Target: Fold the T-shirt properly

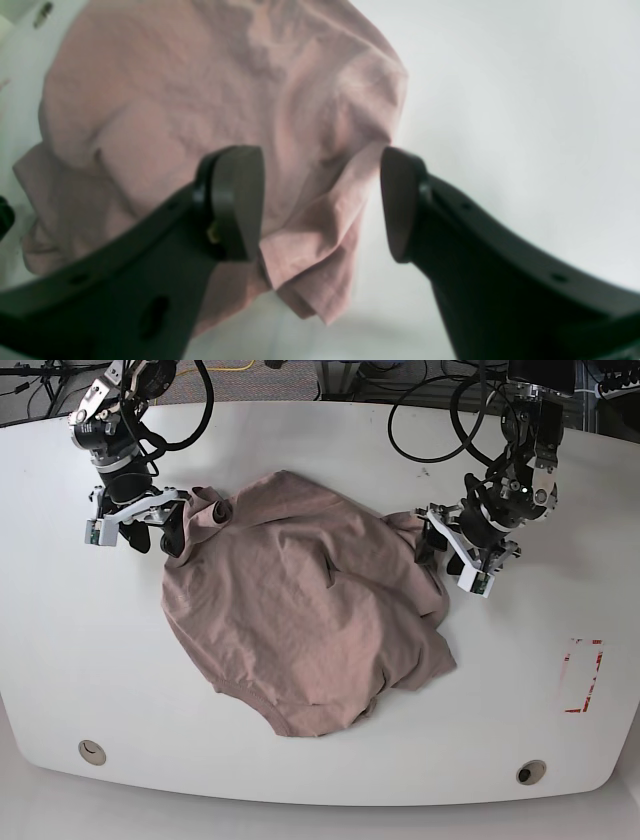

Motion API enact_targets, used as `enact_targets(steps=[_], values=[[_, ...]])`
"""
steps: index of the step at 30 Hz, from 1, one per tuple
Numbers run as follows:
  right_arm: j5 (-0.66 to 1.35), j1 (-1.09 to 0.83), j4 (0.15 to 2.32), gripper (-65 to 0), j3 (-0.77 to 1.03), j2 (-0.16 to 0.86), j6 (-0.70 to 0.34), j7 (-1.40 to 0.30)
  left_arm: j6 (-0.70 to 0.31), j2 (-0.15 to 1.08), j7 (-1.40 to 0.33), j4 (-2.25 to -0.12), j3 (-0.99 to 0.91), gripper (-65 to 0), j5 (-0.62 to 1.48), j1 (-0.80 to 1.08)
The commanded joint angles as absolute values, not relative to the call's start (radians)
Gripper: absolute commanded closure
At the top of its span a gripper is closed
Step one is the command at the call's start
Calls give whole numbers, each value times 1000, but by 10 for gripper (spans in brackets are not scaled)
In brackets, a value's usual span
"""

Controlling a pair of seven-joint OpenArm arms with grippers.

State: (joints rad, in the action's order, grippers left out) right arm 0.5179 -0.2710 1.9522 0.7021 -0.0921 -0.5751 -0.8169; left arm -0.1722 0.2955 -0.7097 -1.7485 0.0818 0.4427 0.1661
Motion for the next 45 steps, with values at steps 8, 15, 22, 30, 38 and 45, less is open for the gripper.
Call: enact_targets(steps=[8, 15, 22, 30, 38, 45], values=[[498, -273, 1981, -170, 666, -106, -595, -787, -165, 341, -651, -1755, 85, -221, 435, 143], [461, -275, 1988, -165, 659, -105, -616, -796, -168, 308, -694, -1750, 90, -102, 428, 143], [424, -287, 2001, -270, 637, -100, -618, -804, -172, 284, -790, -1749, 100, -1, 427, 124], [477, -303, 1998, -306, 591, -77, -625, -809, -177, 300, -840, -1734, 110, 0, 424, 105], [494, -304, 1996, -416, 603, -75, -624, -815, -173, 300, -793, -1743, 106, -108, 428, 106], [482, -292, 1945, -552, 645, -74, -613, -811, -177, 302, -723, -1744, 98, -283, 442, 85]])
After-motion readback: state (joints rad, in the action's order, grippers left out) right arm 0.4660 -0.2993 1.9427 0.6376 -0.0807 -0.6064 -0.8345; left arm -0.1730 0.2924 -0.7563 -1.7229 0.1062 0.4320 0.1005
